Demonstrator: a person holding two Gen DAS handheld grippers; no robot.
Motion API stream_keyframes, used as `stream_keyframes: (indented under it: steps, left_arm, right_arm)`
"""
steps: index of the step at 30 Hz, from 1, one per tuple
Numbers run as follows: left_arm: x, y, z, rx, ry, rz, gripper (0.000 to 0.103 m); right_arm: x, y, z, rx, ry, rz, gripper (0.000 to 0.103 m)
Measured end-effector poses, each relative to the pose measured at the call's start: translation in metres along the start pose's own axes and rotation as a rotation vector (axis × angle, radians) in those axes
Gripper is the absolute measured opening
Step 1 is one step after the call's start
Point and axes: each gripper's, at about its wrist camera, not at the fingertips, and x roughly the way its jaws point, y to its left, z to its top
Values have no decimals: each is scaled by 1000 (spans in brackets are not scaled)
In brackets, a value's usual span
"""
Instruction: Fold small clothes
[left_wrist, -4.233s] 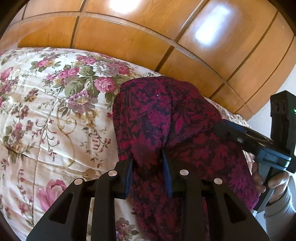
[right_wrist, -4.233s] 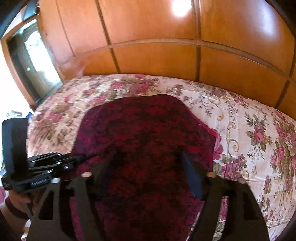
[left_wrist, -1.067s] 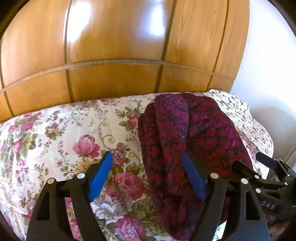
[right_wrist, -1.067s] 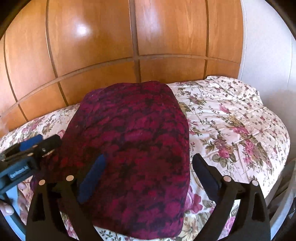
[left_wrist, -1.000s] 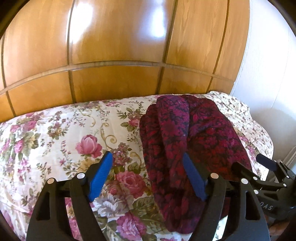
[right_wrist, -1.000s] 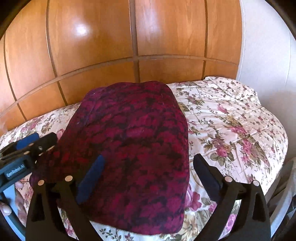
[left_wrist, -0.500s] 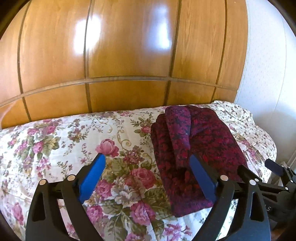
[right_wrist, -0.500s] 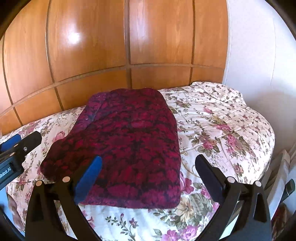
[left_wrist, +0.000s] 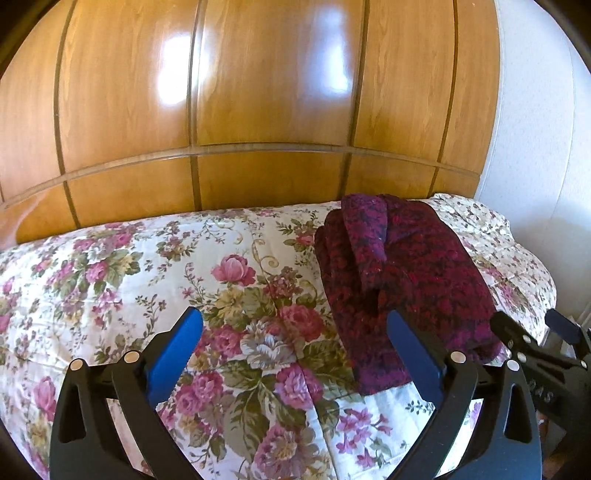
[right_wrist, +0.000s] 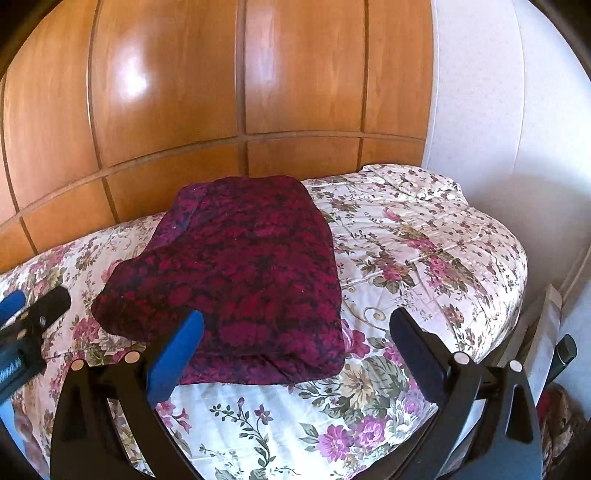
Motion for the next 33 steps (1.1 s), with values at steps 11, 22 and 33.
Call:
stream_keyframes:
  steps: [11, 22, 33]
  left_arm:
    - [-6, 0, -2, 7, -12, 14, 99]
    - [-4, 3, -2, -24, -10, 72, 99]
    - [-13, 6, 0, -24, -43, 77, 99]
  right_arm:
    - [3, 6, -4, -21, 10, 3, 101]
    - [1, 7, -3, -25, -4, 14, 101]
    - [1, 12, -1, -31, -7, 27, 101]
